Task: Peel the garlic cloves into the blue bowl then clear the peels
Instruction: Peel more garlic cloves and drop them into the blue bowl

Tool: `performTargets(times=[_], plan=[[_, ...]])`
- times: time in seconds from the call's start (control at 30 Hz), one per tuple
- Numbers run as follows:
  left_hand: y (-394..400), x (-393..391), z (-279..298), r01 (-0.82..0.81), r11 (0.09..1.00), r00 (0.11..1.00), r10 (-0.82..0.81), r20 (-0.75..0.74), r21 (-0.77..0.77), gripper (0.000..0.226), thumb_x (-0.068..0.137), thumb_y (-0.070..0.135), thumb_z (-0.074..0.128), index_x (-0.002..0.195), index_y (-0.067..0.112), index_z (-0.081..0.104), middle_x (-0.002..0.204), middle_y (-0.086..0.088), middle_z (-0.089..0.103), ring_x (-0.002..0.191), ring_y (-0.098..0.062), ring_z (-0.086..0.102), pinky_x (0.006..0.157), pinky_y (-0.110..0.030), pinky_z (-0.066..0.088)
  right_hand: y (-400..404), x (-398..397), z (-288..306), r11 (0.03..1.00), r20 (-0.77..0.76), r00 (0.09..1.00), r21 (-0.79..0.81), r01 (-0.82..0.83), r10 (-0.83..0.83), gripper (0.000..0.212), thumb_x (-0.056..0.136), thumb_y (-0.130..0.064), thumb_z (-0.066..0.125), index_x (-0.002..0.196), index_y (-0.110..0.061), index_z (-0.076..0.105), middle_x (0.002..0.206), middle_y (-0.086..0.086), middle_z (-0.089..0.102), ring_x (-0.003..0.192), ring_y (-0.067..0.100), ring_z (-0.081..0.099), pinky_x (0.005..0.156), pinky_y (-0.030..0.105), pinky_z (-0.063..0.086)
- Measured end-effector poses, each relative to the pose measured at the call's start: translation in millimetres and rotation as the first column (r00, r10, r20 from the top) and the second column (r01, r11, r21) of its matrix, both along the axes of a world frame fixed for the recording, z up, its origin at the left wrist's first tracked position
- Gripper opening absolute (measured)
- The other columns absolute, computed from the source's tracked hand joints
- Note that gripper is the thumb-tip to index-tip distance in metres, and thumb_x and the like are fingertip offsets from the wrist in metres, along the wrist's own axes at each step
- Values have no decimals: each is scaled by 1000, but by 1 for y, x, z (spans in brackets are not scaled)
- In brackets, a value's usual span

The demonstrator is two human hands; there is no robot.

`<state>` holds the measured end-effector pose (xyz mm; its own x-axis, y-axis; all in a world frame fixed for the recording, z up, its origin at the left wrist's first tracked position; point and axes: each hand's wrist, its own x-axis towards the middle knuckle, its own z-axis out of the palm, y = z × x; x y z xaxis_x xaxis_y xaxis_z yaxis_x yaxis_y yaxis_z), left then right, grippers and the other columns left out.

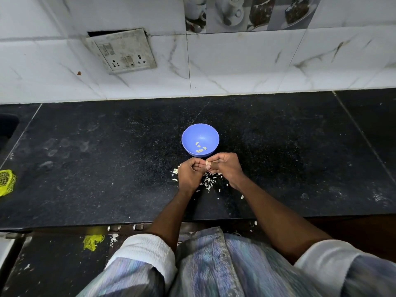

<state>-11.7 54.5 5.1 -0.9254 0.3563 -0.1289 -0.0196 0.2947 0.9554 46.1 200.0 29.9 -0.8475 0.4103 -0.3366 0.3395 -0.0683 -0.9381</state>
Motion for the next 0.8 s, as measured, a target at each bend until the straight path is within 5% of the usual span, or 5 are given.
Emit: performTargets(times=[0.27, 0.67, 0.8], plan=[[2, -2, 1, 6, 999, 996, -10, 91, 43, 6, 95, 10, 75, 94, 6, 80, 67, -2, 73, 56, -7, 60, 57, -20, 50, 4, -1, -1, 998, 16, 1000, -62, 9, -8, 10, 88, 2, 75, 97, 1, 74, 87, 19, 77, 71, 20, 71, 70, 30, 58], [5, -6, -13, -39, 998, 998, 41, 40, -52, 18, 94, 1, 69, 100, 14, 81, 81, -2, 79, 68, -11, 70, 77, -35, 63, 5, -1, -4, 991, 112, 987, -57, 123, -117, 13, 88, 4, 68, 97, -1, 76, 77, 8, 72, 64, 12, 63, 55, 21, 49], [5, -5, -11, -43, 997, 998, 45, 39, -56, 17, 91, 1, 73, 99, 14, 81, 81, 0, 79, 68, -6, 67, 74, -28, 58, 6, 0, -6, 990, 112, 985, -33, 137, -133, 5, 86, -1, 75, 92, -2, 76, 79, 10, 75, 64, 12, 63, 54, 21, 49]])
